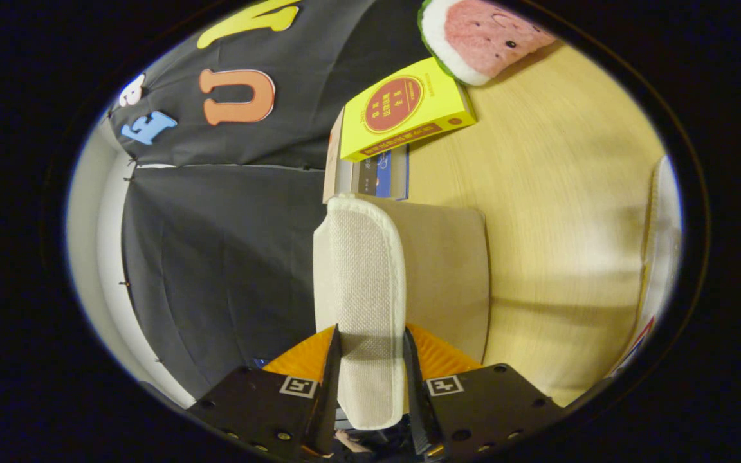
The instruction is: Open the storage box then place both shoes into the box .Put the left shoe in first, then the right shoe, with the right side of both shoes facing outward in a uniform manner.
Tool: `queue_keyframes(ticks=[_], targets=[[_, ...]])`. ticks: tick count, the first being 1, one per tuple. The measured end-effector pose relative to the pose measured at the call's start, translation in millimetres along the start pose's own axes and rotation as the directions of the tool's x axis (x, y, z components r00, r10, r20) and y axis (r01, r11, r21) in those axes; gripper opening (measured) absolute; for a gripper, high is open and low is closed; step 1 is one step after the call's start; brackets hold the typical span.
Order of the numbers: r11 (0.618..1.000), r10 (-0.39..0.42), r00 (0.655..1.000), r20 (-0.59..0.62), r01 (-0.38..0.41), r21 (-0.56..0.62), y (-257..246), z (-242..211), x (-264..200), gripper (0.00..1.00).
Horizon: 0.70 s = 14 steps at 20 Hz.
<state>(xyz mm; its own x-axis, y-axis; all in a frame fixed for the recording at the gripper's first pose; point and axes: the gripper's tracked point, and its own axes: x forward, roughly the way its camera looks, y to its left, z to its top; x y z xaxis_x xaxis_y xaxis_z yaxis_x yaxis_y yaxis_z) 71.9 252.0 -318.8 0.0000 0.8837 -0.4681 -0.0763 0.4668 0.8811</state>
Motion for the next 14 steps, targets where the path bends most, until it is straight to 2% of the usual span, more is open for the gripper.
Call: queue_keyframes(ticks=[4,6,8,9,14], targets=[[0.996,-0.093,0.996,0.008,0.093,0.000,-2,0,-10,0.46],[0.984,-0.177,0.984,0.013,0.176,0.027,-1,0,-16,0.46],[0.975,-0.209,0.977,0.052,0.204,0.088,8,9,-26,0.46],[0.974,-0.211,0.975,0.070,0.203,0.104,15,13,-33,0.16],[0.982,-0.180,0.982,0.053,0.177,0.066,38,-1,-40,0.01]])
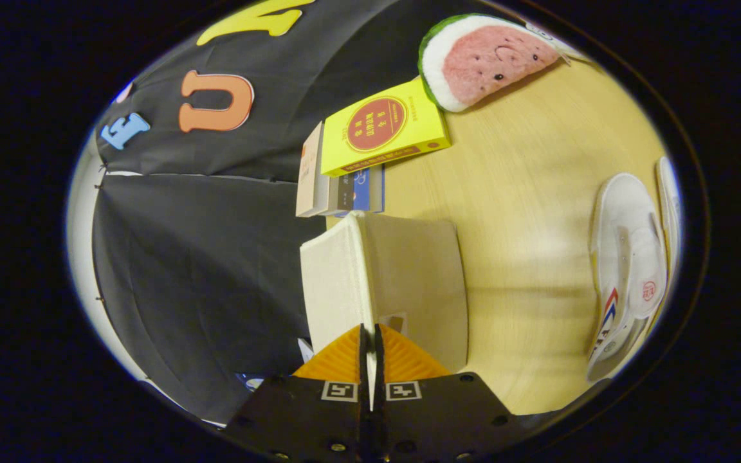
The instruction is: Open the storage box then place both shoes into the box .Put the left shoe in first, then the right shoe, with the right side of both shoes facing outward in a uniform manner.
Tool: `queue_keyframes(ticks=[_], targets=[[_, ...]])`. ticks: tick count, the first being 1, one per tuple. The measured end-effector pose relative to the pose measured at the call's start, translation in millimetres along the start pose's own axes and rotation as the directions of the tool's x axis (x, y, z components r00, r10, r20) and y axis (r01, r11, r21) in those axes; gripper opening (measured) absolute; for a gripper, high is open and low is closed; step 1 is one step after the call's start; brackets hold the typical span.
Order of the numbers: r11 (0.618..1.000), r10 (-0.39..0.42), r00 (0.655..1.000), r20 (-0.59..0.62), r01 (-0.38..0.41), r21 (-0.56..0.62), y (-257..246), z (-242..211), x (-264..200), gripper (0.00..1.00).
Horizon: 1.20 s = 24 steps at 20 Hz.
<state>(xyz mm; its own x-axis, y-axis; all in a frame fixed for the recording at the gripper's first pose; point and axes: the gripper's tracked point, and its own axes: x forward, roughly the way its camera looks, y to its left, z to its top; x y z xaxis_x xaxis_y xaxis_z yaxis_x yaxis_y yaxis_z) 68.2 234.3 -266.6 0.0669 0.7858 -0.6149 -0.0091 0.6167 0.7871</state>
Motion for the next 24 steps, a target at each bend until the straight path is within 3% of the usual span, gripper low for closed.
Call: queue_keyframes(ticks=[9,17,24], targets=[[0.989,0.131,0.991,0.011,-0.130,-0.065,116,-18,-19,0.01],[0.970,0.243,0.970,-0.007,-0.243,-0.010,196,-35,29,0.01],[0.974,0.227,0.973,-0.039,-0.227,0.012,246,-53,90,0.12]])
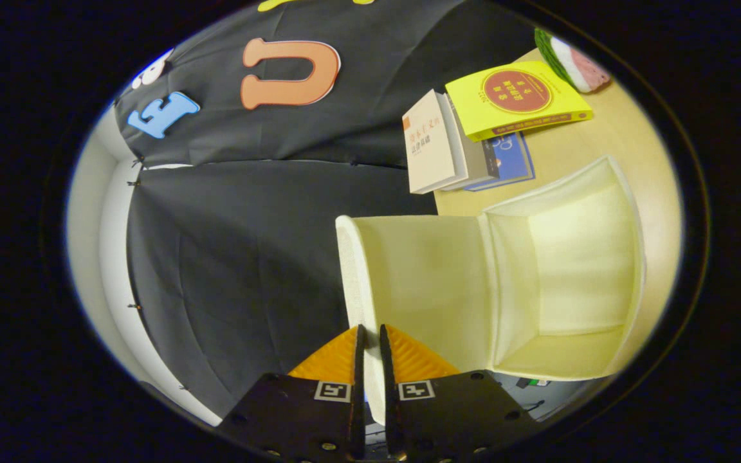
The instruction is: Open the storage box then place both shoes into the box .Put the left shoe in first, then the right shoe, with the right side of both shoes facing outward in a uniform manner.
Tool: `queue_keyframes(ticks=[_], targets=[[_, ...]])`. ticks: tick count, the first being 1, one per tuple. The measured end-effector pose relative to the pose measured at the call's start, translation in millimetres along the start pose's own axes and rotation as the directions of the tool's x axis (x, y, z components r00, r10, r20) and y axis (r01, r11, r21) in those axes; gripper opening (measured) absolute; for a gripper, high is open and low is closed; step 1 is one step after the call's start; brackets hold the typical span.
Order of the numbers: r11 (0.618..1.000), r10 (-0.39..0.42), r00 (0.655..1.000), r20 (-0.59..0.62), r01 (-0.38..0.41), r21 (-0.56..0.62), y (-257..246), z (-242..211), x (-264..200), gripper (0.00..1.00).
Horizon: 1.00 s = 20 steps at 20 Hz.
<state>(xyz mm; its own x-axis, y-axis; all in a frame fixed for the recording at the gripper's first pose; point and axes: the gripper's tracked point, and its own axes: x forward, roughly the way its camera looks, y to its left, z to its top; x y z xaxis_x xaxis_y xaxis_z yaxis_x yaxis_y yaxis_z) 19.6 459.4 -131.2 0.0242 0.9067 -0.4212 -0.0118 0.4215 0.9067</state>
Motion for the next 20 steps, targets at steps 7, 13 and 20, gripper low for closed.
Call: queue_keyframes(ticks=[7,13,20], targets=[[0.999,-0.032,0.998,-0.055,0.031,-0.016,15,-18,30,0.62],[0.978,-0.192,0.979,-0.068,0.185,-0.098,-38,-13,-4,0.84],[0.921,-0.373,0.927,-0.039,0.365,-0.134,-135,1,-77,0.95]])
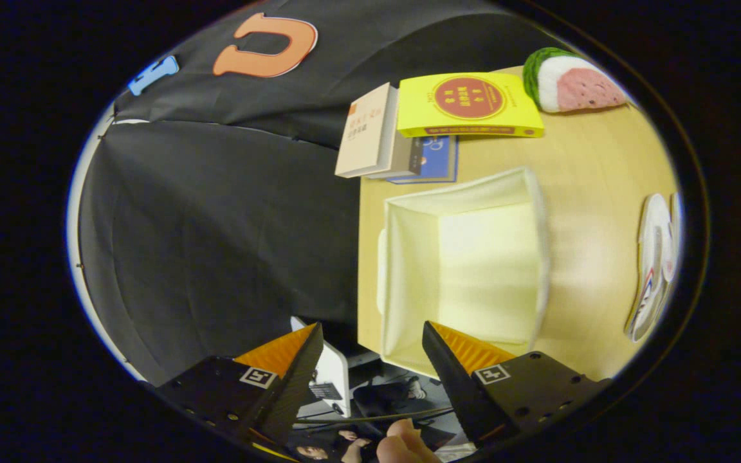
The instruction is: Open the storage box then place both shoes into the box .Put the left shoe in first, then the right shoe, with the right side of both shoes facing outward in a uniform manner.
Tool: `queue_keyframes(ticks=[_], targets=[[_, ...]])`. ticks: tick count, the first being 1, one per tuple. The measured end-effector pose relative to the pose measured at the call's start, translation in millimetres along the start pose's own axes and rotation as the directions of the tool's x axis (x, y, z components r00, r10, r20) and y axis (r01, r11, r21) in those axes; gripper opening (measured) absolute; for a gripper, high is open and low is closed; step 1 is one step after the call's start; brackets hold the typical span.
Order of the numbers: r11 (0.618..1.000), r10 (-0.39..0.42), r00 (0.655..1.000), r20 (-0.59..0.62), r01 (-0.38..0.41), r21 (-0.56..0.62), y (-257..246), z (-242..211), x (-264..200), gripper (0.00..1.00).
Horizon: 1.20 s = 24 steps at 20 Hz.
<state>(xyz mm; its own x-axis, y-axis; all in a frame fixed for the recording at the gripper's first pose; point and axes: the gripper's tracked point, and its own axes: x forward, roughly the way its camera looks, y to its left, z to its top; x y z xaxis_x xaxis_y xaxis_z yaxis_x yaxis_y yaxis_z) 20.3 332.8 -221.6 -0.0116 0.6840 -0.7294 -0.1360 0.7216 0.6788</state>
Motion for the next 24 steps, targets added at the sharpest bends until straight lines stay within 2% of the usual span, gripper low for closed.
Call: queue_keyframes(ticks=[3,8,12,14,16,20,24], targets=[[0.998,-0.063,0.998,0.007,0.062,0.007,-50,-2,-25,0.95],[0.977,-0.210,0.977,0.037,0.211,-0.026,-141,-4,-71,0.95],[0.919,-0.385,0.922,0.025,0.386,-0.083,-221,-11,-94,0.95],[0.888,-0.446,0.895,0.019,0.445,-0.114,-250,-17,-103,0.95],[0.871,-0.479,0.878,0.007,0.476,-0.125,-275,-23,-109,0.95],[0.864,-0.499,0.867,0.001,0.498,-0.077,-313,-19,-118,0.95],[0.826,-0.560,0.828,0.019,0.560,-0.059,-344,-1,-118,0.93]])
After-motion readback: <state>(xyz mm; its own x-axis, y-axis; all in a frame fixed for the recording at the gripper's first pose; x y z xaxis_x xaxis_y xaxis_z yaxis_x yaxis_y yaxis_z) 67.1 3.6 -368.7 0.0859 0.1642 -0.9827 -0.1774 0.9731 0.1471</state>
